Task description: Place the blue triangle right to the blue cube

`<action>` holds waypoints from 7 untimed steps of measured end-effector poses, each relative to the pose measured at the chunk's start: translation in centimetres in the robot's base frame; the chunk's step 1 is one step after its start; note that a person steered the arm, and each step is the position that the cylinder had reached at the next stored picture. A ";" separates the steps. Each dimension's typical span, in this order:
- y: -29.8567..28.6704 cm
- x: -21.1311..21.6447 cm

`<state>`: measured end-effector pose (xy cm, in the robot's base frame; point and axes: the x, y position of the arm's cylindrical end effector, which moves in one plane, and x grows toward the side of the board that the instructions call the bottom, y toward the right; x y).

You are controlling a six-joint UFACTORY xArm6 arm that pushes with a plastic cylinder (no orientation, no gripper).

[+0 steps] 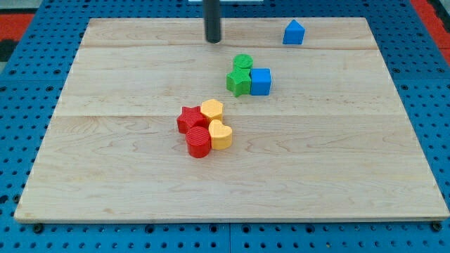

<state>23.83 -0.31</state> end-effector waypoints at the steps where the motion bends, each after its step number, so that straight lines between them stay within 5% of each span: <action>1: 5.1 -1.0; 4: 14.9 -0.4; 5: 14.2 3.1; 7: 16.8 2.4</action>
<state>26.26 16.45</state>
